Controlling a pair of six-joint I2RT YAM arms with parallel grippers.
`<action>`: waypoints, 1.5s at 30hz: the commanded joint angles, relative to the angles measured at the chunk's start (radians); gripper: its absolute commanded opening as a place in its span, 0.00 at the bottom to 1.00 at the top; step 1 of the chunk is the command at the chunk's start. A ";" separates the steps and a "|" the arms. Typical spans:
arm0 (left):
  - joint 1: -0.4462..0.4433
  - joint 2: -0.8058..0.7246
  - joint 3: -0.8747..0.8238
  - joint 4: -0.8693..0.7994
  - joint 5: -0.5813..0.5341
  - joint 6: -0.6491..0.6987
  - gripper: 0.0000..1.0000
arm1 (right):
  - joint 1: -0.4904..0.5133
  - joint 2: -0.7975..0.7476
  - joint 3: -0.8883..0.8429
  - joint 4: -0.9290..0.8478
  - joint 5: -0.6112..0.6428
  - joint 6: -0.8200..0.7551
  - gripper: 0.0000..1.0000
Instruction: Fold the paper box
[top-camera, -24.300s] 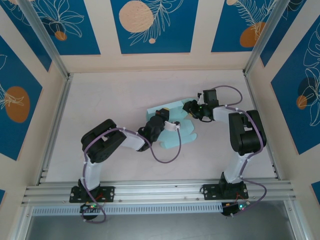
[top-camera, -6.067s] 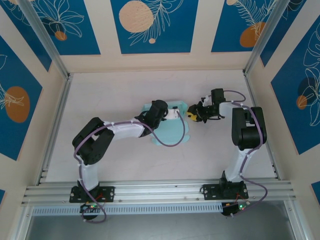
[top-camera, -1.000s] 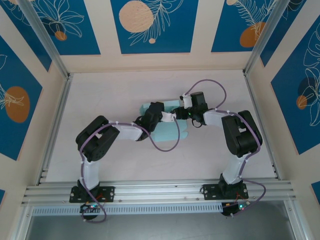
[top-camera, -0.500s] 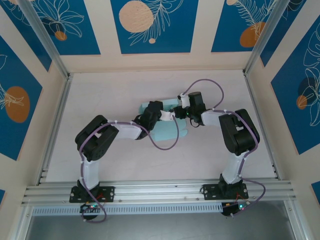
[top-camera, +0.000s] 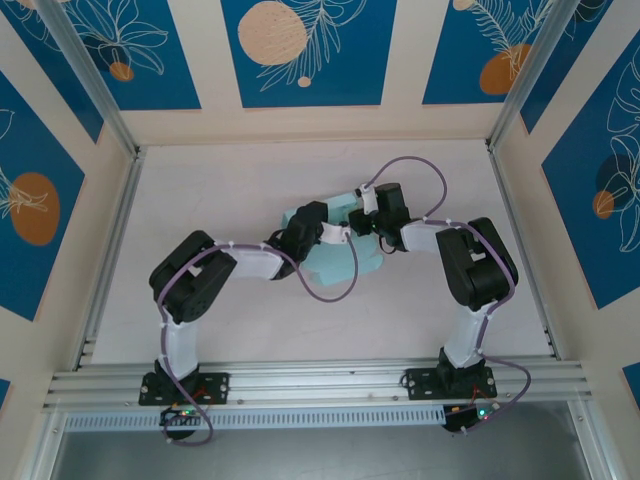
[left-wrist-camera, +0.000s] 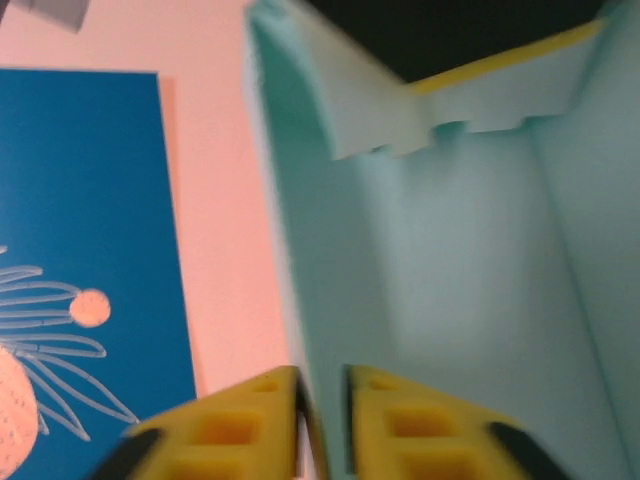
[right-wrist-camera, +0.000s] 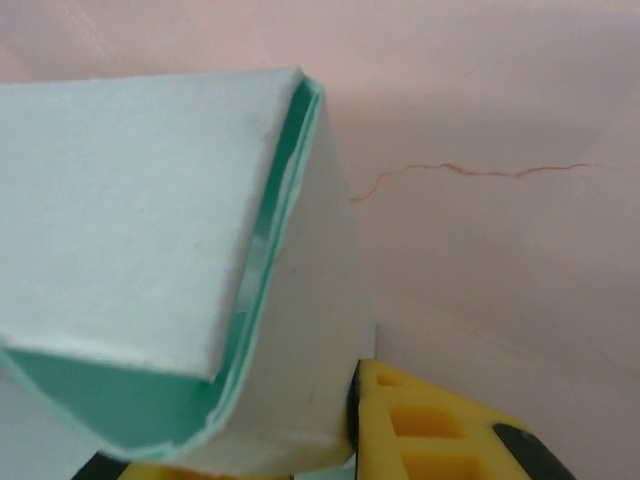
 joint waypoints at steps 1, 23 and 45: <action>-0.038 -0.025 -0.036 -0.123 0.121 -0.022 0.45 | 0.000 0.002 0.048 0.116 0.027 0.011 0.14; -0.042 -0.575 -0.106 -0.334 -0.094 -0.921 0.77 | 0.063 -0.027 0.009 0.124 0.133 -0.048 0.12; 0.251 -0.487 0.124 -0.736 0.234 -1.679 0.46 | 0.176 -0.131 -0.125 0.133 0.247 -0.046 0.11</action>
